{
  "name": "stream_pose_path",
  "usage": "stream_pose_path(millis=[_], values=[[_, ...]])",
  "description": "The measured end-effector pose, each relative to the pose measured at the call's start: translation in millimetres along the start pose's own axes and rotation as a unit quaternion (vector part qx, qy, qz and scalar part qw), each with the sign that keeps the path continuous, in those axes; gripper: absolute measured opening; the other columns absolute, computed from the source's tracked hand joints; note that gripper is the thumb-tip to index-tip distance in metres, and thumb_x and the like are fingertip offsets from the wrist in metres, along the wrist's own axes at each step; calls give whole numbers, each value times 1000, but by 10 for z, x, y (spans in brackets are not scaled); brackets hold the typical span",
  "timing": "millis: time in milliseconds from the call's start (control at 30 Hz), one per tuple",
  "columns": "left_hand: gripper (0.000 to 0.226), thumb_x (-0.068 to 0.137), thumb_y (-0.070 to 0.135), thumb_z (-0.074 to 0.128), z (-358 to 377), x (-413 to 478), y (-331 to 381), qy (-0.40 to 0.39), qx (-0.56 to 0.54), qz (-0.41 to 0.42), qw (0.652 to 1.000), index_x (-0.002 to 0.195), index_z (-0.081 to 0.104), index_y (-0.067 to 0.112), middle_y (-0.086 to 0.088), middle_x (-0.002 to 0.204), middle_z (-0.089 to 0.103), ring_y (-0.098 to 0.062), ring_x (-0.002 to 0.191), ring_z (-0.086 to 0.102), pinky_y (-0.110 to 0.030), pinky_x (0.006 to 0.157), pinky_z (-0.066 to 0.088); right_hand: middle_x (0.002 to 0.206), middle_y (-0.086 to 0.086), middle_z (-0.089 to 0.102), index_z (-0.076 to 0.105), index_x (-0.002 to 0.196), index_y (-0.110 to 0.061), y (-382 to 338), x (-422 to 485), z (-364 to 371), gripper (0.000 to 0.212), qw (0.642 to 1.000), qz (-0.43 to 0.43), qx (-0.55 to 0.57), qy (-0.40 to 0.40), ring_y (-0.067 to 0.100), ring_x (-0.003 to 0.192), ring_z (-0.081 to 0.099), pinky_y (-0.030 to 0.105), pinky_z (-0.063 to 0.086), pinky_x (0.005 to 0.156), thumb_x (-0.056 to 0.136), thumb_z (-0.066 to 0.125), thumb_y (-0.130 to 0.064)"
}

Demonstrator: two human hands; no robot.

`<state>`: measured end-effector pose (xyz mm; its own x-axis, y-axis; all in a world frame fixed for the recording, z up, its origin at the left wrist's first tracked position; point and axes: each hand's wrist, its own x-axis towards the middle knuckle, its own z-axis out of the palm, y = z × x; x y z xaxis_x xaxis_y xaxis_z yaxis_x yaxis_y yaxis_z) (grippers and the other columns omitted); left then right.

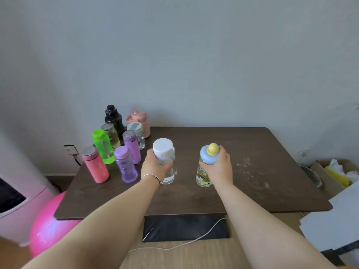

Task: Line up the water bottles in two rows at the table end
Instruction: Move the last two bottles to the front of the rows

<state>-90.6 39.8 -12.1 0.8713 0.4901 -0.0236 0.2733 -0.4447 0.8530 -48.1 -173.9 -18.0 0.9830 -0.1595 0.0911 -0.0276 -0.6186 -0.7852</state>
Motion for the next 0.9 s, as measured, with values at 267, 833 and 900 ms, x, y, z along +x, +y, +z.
stream_pose_path(millis=[267,833,900], values=[[67,70,40,79,-1129,21,-707,-27,24,13,999,123,44,20,3,111,57,-26,101,57,-32,81,45,135,1,45,35,143,-24,-776,-790,897,91,1000,0,-1,-3,26,113,56,39,50,83,68,86,-35],[71,70,37,81,-2233,273,-1903,-23,31,-50,998,126,41,20,-4,120,59,-18,92,51,-32,79,47,141,2,43,32,147,-23,-1477,-1540,2212,96,995,-44,-29,-85,25,119,53,38,49,87,70,85,-38],[72,70,39,81,-2235,320,-1956,-20,26,-59,998,127,41,20,-5,120,60,-19,92,52,-32,77,46,140,2,44,33,146,-23,-1469,-1552,2318,94,994,-47,-32,-89,25,119,53,38,49,87,70,86,-38]])
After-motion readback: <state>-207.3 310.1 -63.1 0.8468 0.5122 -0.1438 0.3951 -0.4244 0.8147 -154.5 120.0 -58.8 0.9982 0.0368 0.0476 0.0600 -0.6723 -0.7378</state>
